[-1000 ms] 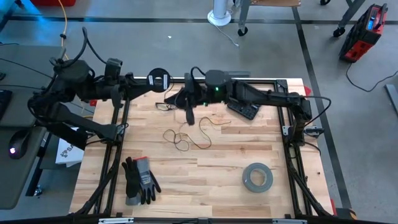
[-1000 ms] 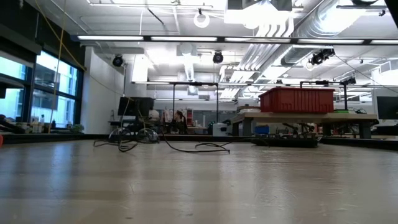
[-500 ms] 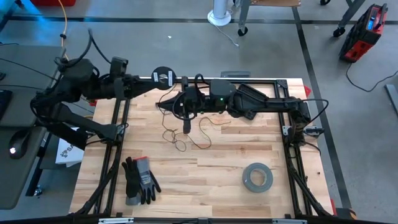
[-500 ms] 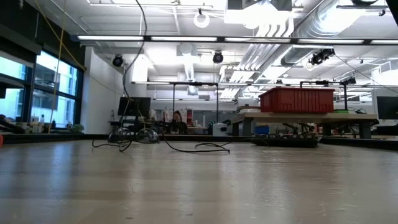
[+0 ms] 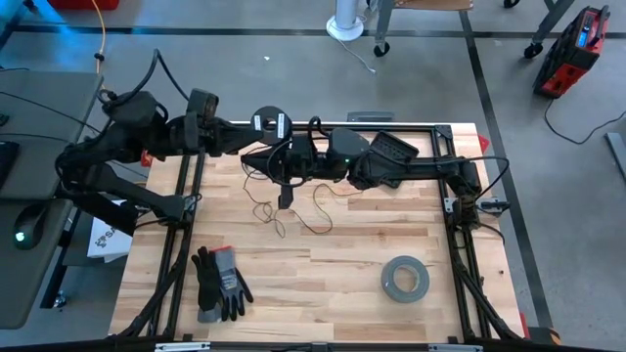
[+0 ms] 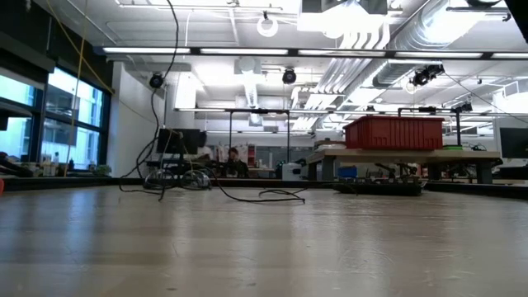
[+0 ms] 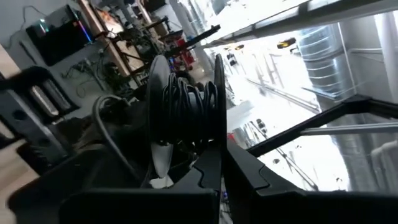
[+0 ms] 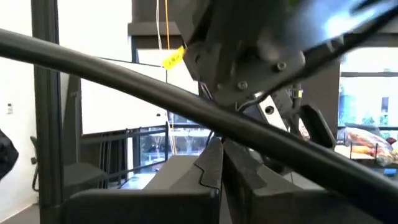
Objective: Coil cords
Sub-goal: Coil the black wire on the black spool
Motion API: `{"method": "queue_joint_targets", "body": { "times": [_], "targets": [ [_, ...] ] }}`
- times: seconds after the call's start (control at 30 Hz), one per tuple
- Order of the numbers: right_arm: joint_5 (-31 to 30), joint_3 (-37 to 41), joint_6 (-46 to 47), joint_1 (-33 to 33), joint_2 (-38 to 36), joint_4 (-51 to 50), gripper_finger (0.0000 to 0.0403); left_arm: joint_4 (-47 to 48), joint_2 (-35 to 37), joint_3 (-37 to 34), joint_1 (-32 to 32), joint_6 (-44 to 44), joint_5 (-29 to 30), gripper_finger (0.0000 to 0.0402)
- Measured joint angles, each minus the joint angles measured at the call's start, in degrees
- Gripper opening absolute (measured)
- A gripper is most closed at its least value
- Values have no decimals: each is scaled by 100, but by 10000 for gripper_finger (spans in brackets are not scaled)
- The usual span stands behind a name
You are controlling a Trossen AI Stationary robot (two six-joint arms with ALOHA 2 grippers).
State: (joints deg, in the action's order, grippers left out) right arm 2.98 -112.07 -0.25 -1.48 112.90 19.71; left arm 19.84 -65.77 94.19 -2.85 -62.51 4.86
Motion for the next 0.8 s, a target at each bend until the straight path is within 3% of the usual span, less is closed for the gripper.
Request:
{"method": "queue_joint_targets", "body": {
  "times": [0.57,0.8],
  "targets": [
    [18,0,2,-57,0,73,0,375,395,0,348,912,610,0],
    [24,2,-22,-57,0,73,0,639,275,-2,440,603,606,0]
  ]
}}
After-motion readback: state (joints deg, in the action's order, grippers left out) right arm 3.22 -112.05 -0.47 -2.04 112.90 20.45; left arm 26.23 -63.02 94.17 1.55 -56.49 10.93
